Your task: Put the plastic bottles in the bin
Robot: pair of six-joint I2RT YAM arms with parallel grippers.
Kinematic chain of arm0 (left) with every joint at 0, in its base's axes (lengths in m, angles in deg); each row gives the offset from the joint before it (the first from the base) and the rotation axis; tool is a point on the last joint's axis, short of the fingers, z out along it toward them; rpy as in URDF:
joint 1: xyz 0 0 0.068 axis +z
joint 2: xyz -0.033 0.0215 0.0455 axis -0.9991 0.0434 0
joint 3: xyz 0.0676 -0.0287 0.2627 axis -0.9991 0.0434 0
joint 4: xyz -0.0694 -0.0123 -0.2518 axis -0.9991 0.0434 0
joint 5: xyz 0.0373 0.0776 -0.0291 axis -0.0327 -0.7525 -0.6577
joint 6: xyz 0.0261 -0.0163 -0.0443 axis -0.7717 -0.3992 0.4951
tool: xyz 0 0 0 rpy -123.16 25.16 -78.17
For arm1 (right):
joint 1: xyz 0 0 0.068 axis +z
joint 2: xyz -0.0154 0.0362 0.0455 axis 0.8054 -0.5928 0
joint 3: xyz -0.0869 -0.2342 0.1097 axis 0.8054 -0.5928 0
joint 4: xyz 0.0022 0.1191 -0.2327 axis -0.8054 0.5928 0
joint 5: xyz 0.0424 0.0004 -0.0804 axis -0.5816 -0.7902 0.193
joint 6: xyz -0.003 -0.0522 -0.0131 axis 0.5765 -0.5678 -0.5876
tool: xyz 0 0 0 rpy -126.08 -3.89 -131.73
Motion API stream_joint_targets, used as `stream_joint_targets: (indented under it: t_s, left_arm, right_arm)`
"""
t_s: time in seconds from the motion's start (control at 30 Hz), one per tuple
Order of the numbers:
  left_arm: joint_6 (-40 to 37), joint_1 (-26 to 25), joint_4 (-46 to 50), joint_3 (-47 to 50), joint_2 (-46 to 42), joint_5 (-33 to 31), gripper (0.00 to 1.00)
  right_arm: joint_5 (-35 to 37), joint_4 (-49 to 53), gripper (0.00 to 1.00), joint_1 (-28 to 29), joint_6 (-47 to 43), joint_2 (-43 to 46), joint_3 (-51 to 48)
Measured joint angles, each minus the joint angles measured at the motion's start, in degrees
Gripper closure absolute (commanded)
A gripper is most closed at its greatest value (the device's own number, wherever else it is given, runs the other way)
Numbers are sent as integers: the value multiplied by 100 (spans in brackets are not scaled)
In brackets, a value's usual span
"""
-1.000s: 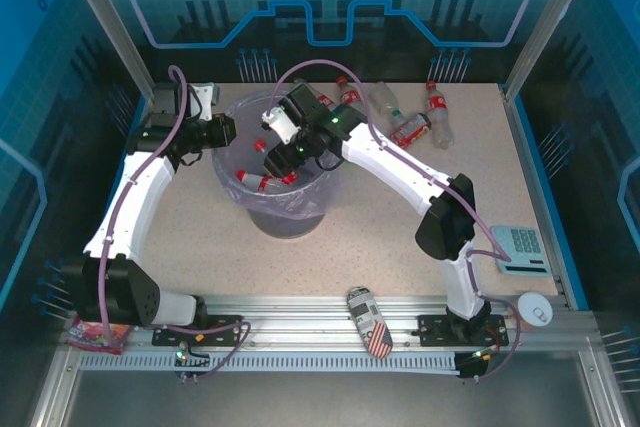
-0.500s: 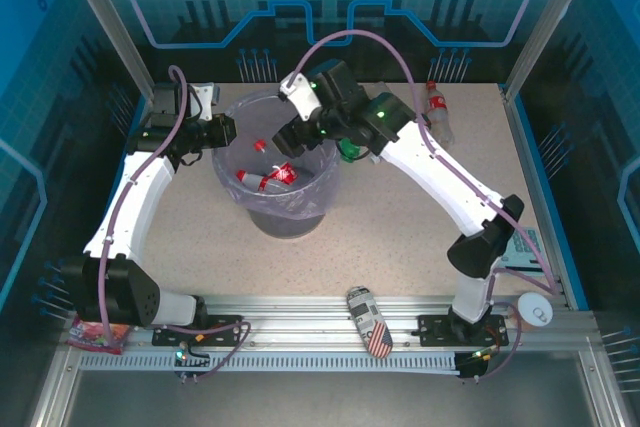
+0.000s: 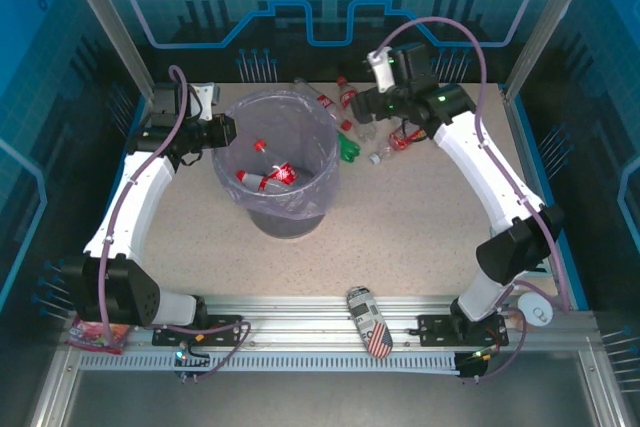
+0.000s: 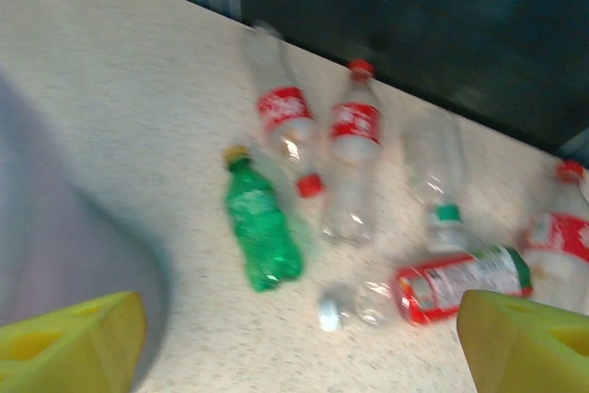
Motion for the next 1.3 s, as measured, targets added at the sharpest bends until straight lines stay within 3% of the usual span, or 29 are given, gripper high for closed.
stream_joint_targets:
  t_s: [0.2,0.37,0.67,0.97,1.3]
  left_arm:
    - [0,0,0,0,2,2,88]
    - [0,0,0,0,0,2,88]
    - [-2,-4,0,0,0,0,87]
    - [-4,-4,2,0,0,0,88]
    - [-7,-4,2,0,0,-2,88]
  right_arm:
    - [-249,-625,12,-1296,450,-527,-304]
    - [-168,-1012,12,-1779,745,-1565,-151]
    - [50,-1038,12,-2151,1180,-3469,1064]
    - [542,-964,12,-2192,1211,-4135,1917]
    - [605,-654,13,-2343,1290,-4942,2684]
